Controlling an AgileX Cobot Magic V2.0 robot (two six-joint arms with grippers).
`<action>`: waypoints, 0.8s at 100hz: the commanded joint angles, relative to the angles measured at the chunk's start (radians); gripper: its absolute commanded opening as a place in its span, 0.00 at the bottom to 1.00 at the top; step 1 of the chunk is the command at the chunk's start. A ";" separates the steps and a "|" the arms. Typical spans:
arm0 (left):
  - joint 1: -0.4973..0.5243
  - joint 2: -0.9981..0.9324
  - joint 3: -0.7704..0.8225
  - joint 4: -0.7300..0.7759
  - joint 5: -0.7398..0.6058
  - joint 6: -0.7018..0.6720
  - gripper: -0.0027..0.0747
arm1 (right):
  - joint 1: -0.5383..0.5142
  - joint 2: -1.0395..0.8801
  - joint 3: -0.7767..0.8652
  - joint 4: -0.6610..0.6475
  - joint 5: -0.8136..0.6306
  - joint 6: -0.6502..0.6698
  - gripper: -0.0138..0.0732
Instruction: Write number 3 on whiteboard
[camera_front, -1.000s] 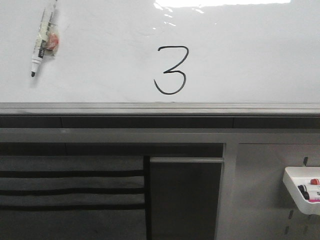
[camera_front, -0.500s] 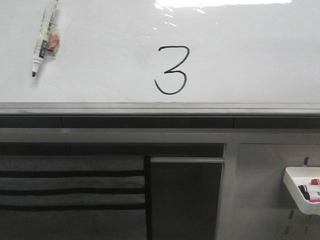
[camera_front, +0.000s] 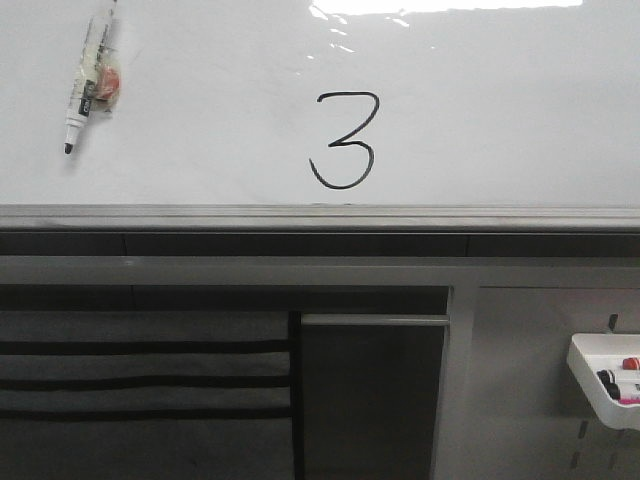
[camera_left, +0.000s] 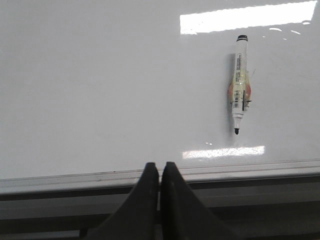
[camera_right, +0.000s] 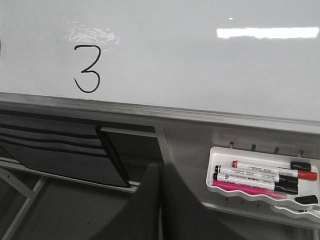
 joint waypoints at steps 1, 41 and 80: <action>0.003 -0.030 0.001 0.000 -0.087 -0.012 0.01 | -0.005 0.010 -0.019 -0.019 -0.070 -0.003 0.07; 0.003 -0.030 0.001 0.000 -0.087 -0.012 0.01 | -0.005 0.010 -0.019 -0.019 -0.070 -0.003 0.07; 0.003 -0.030 0.001 -0.002 -0.087 -0.012 0.01 | -0.196 -0.148 0.196 -0.005 -0.384 -0.003 0.07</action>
